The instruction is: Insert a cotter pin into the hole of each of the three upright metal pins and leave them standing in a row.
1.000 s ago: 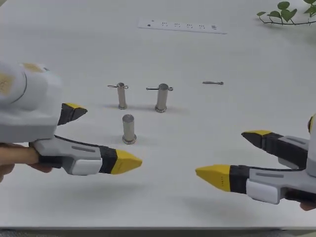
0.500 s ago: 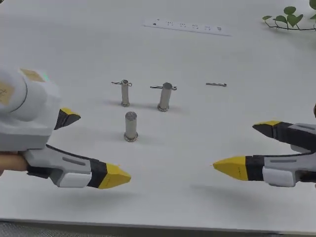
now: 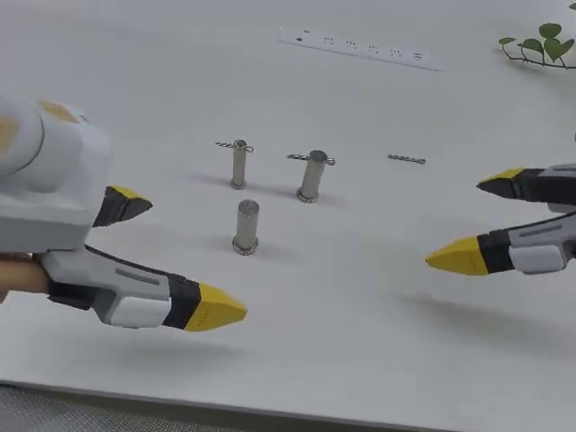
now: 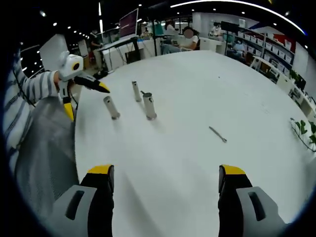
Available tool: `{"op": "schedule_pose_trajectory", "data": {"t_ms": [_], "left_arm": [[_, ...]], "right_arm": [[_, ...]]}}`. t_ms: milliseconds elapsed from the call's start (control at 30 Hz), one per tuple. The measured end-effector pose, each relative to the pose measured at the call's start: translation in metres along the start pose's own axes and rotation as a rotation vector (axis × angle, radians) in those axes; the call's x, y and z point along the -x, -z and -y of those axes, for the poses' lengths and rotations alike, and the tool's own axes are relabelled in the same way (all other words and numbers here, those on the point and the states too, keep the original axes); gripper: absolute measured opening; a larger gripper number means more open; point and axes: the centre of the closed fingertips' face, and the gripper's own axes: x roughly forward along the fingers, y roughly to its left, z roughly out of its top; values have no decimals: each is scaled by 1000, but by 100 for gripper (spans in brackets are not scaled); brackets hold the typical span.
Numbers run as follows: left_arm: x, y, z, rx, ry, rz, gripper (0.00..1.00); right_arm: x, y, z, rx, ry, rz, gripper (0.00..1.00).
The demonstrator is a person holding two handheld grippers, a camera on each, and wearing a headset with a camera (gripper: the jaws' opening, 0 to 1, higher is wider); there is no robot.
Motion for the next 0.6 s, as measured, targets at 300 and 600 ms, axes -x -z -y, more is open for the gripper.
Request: {"op": "schedule_pose_trajectory", "data": {"t_ms": [300,600], "left_arm": [[4,-7,-4,-37,-61,12,95],[7,-2,0,8,-48,6,96]], "right_arm": [[-18,-12,15,152,-82,-118,85],[-40,-16,35,213,-101,-202,77]]}}
